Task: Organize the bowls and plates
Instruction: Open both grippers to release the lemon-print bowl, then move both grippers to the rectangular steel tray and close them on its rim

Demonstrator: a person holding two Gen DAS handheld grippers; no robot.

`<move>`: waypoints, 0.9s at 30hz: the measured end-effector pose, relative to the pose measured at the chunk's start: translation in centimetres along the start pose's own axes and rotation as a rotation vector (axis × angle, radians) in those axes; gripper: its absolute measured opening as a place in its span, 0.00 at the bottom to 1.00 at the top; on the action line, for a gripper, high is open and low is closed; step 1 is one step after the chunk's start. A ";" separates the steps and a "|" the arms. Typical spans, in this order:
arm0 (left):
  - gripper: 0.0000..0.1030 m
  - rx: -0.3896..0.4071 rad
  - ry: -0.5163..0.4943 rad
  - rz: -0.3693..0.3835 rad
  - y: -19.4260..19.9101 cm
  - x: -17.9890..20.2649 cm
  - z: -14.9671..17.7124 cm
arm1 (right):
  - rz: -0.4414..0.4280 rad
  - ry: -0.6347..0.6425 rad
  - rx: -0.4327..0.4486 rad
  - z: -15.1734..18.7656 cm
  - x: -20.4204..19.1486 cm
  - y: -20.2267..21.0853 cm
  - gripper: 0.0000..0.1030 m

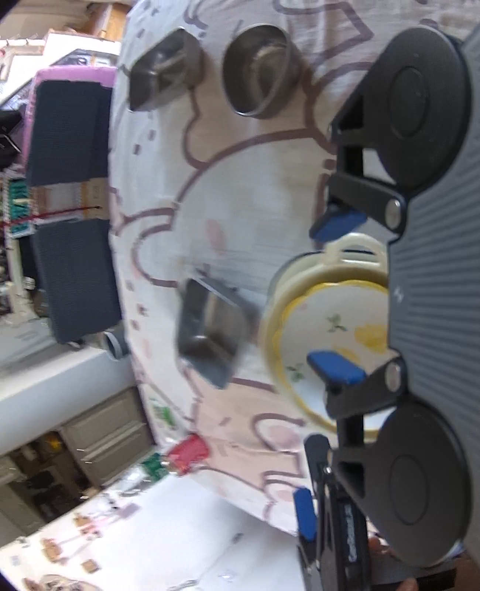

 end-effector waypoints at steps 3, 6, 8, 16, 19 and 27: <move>1.00 0.054 0.019 -0.029 -0.4 -0.3 -0.9 | -0.004 -0.005 0.084 -0.7 0.5 0.2 0.89; 1.00 0.084 0.020 -0.053 -1.6 -0.4 -2.0 | 0.001 -0.012 0.149 -1.9 1.2 -0.4 1.00; 1.00 0.098 0.021 -0.067 -2.7 -0.3 -2.8 | 0.014 -0.025 0.170 -2.8 1.8 -1.2 1.00; 0.96 0.150 0.016 -0.061 -7.3 0.1 -5.9 | 0.013 -0.150 0.167 -5.5 4.2 -5.6 1.00; 0.81 0.148 0.022 -0.032 -9.2 0.4 -6.8 | -0.058 -0.273 0.133 -6.3 5.6 -7.3 0.85; 0.49 0.094 -0.031 -0.050 -14.5 1.7 -7.8 | -0.108 -0.320 0.056 -7.4 6.4 -12.0 0.53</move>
Point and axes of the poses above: each gripper's, at about its wrist camera, not at the fingertips, and y roughly against the way its jaws point, x to its right, z to its underside, the point moved 1 cm from there along -y, roughly the way its jaws point, and after that the axes turned 11 degrees about -z, right-handed, at the moved point
